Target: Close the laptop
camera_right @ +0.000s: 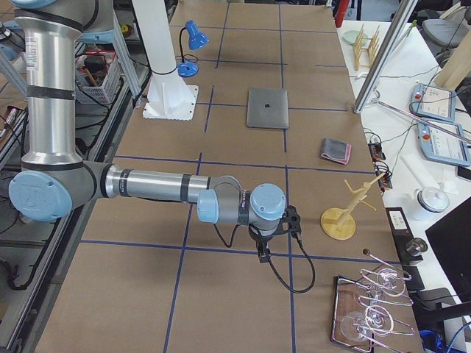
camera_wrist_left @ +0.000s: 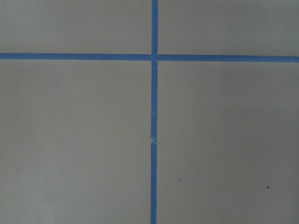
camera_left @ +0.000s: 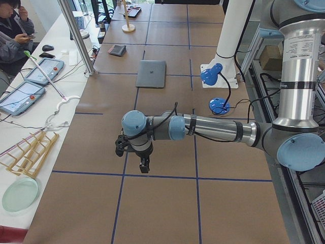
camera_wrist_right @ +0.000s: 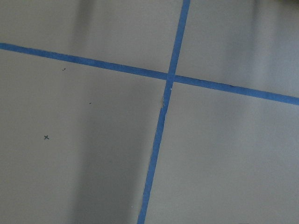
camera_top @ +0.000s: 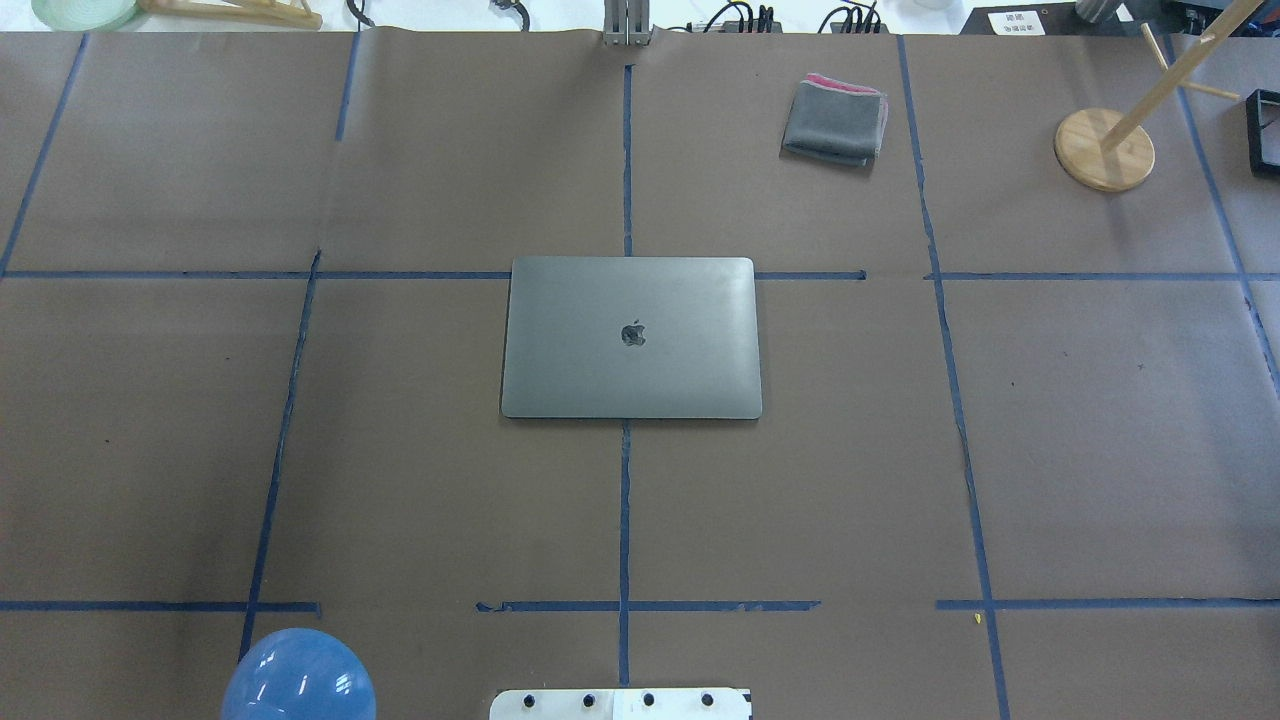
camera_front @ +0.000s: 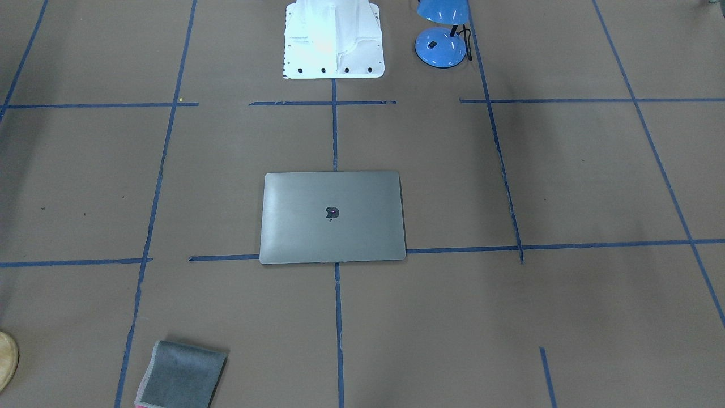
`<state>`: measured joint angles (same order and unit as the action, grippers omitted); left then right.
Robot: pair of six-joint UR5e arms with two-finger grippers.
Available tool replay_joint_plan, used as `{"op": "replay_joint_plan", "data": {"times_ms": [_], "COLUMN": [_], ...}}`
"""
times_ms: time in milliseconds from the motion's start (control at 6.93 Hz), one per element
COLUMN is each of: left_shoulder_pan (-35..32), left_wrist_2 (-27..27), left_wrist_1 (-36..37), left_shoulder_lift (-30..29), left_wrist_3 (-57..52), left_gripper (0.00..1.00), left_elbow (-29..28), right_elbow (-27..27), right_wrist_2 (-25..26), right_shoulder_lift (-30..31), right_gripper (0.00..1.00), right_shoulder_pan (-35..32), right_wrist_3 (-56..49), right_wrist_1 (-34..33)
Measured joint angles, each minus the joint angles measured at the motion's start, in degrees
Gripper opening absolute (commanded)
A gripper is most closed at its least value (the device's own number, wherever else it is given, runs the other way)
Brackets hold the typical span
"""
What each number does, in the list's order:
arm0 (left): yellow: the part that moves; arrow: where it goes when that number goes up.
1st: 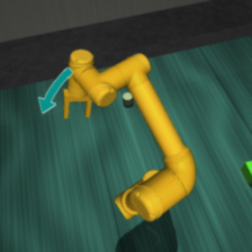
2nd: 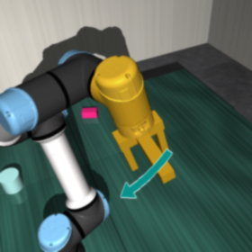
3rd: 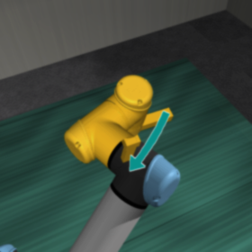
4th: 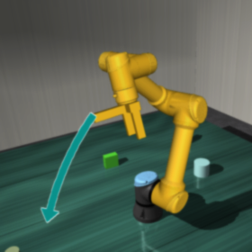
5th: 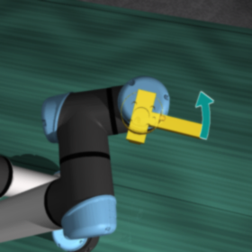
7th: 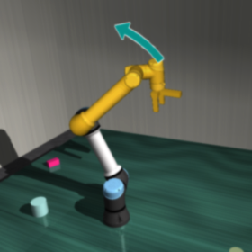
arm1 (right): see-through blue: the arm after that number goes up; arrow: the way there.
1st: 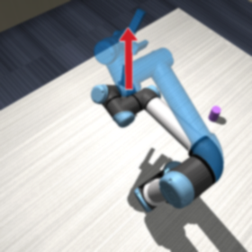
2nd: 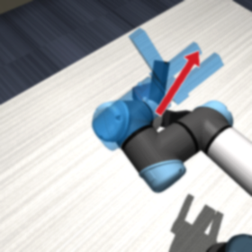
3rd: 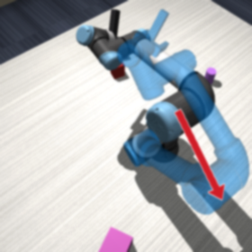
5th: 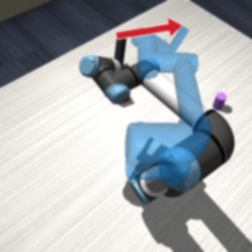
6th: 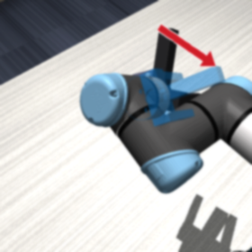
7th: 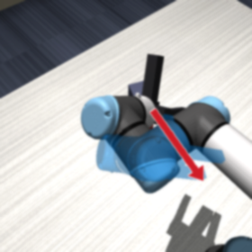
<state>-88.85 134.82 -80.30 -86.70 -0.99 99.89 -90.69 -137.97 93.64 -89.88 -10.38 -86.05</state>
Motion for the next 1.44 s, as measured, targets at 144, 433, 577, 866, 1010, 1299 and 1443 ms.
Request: {"op": "replay_joint_plan", "data": {"times_ms": [144, 433, 577, 866, 1010, 1299, 1443], "left_shoulder_pan": [0.0, 0.1, 0.2, 0.3, 0.3, 0.4, 0.4], "left_wrist_2": [-1.2, -2.0, -2.1, -2.1, -2.1, -2.0, -2.0], "left_wrist_1": [-0.1, -0.3, -0.7, -1.8, -2.8, -3.7, -3.8], "left_shoulder_lift": [0.1, 0.0, -0.2, -0.2, 0.0, 0.0, 0.0], "left_wrist_3": [0.0, 0.0, 0.0, -0.1, -0.1, -0.2, -0.2], "left_gripper": [1.0, 1.0, 1.0, 1.0, 1.0, 1.0, 1.0], "left_elbow": [0.3, 0.5, 0.5, 0.6, 0.5, 0.6, 0.6], "right_elbow": [0.0, -1.6, -3.0, -4.1, -4.2, -4.3, -4.3], "right_wrist_2": [0.0, 2.1, 4.3, 5.9, 6.0, 5.9, 5.8], "right_shoulder_lift": [0.0, 0.0, 0.0, 0.6, 0.9, 1.1, 1.1], "right_gripper": [1.0, 1.0, 1.0, 1.0, 1.0, 1.0, 1.0], "right_shoulder_pan": [0.0, -0.1, -0.2, -0.1, -0.1, 0.0, 0.0], "right_wrist_3": [0.2, 1.8, 2.4, 3.1, 3.3, 3.3, 3.3], "right_wrist_1": [0.1, 0.2, 0.1, 0.0, 0.1, 0.6, 0.8]}}
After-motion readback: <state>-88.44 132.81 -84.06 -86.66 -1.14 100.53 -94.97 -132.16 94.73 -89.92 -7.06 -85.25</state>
